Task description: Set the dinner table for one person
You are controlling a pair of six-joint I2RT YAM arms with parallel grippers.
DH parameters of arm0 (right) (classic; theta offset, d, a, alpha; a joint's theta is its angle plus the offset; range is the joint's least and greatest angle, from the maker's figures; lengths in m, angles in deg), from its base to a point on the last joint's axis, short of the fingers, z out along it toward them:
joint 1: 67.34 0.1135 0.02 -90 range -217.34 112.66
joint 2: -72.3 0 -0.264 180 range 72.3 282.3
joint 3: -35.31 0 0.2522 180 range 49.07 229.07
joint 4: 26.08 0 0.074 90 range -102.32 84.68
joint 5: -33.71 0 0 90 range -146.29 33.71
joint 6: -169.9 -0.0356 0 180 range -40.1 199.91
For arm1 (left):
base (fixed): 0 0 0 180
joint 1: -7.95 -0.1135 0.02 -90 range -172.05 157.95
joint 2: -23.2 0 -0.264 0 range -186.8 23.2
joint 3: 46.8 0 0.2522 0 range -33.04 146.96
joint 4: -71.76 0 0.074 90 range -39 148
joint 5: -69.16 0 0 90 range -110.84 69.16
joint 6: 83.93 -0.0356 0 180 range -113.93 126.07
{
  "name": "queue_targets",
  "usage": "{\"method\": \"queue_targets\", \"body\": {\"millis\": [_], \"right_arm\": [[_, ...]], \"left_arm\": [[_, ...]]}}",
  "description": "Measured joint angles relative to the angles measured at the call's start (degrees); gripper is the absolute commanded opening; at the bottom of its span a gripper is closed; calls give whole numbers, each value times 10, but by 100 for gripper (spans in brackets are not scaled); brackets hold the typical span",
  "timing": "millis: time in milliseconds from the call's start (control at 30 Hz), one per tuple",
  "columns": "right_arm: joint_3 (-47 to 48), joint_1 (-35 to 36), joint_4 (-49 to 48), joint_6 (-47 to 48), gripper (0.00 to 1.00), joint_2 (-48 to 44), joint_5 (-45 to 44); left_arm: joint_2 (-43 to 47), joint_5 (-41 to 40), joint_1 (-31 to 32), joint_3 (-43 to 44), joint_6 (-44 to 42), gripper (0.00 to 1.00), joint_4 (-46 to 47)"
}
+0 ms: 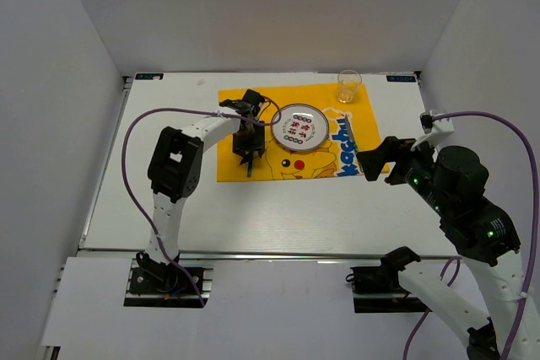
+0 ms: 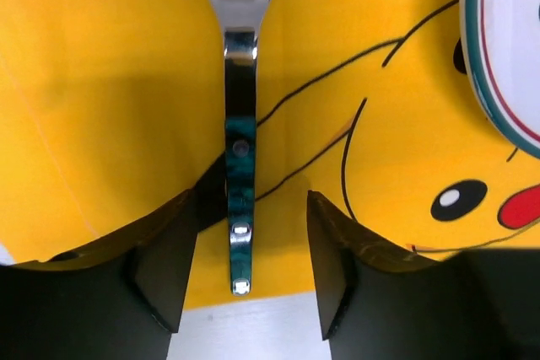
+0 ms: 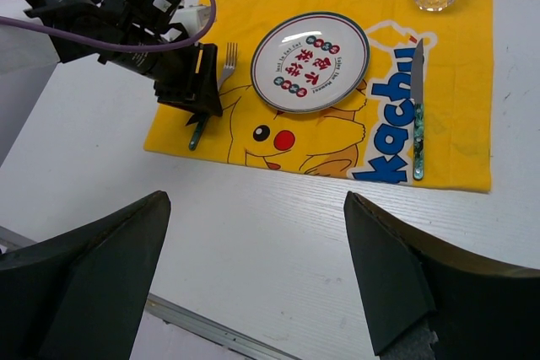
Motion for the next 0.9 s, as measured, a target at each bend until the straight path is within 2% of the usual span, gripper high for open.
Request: {"method": "queue_targets", "body": {"millis": [167,200,233,400,567,667,800,900], "right_arm": [[0,0,3,0,89,2,0],[1,0,6,0,89,4,0],[3,0,11,0,89,7,-2],[62,0,71,8,89,34,-63],[132,0,145,18,89,41,-135],[141,0,180,18,89,28,-160],[144,1,227,17,89,2,-181],[148,1,254,15,89,-15,-190]], "left_arm": [[34,-14,5,-3,14,79,-30],[47,-22,6,-3,17,86,-38],[63,-31,7,-2,19,98,-47],[203,-106,13,-9,40,98,-89],[419,-209,16,-32,61,98,-141],[528,-263,16,-37,78,98,-193],[621,-304,15,-65,102,98,-255],[665,-306,10,-101,108,98,-279]]}}
